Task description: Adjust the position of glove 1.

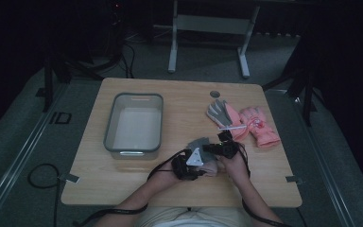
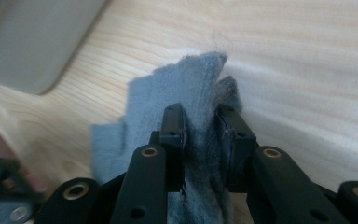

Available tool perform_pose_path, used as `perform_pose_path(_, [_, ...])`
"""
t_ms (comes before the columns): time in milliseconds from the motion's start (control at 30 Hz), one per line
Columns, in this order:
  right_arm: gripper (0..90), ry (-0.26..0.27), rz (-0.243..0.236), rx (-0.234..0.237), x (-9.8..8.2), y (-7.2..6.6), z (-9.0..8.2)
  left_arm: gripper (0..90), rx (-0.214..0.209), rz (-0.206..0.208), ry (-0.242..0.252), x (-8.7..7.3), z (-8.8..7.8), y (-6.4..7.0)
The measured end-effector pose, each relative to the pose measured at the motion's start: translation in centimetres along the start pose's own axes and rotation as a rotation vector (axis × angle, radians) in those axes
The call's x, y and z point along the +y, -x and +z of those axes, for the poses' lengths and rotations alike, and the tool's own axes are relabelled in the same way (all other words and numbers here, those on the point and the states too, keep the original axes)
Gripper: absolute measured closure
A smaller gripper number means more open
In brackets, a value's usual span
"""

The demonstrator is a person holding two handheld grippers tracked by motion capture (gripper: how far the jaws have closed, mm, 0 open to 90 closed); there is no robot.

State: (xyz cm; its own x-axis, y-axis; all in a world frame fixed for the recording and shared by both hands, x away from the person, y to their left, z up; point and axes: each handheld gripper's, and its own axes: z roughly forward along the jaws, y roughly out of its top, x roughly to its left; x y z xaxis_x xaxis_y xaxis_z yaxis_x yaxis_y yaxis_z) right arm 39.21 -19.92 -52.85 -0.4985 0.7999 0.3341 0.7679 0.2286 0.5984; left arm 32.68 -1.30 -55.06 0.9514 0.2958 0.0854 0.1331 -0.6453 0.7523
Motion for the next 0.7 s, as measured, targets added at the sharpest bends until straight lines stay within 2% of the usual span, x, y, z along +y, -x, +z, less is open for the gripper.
perform_pose_path(67, [74.4,0.008,-0.01,0.006,0.1,-0.1,-0.4,69.0,0.015,0.019,-0.013,0.2,-0.4,0.0])
perform_pose_path(133, [74.4,0.027,-0.015,0.024,0.4,-0.4,-1.0,69.1,0.022,0.022,-0.005,0.6,-0.9,0.0])
perform_pose_path(300, [74.4,0.083,-0.033,0.035,1.3,-1.1,-2.4,69.1,0.054,0.061,-0.002,1.8,-2.5,-0.3])
perform_pose_path(400, [74.5,0.099,-0.045,0.033,1.7,-1.3,-2.8,69.1,0.055,0.071,-0.007,2.3,-3.1,-0.6])
perform_pose_path(467, [74.6,0.115,-0.056,0.037,2.5,-1.7,-3.2,69.1,0.066,0.1,-0.02,2.9,-4.0,-1.0])
perform_pose_path(533, [74.6,0.126,-0.06,0.038,2.9,-1.9,-3.4,69.1,0.062,0.091,-0.01,3.1,-4.5,-1.4])
perform_pose_path(700, [74.6,0.147,-0.076,0.038,3.7,-2.6,-3.7,69.1,0.08,0.105,-0.017,3.6,-5.5,-1.8])
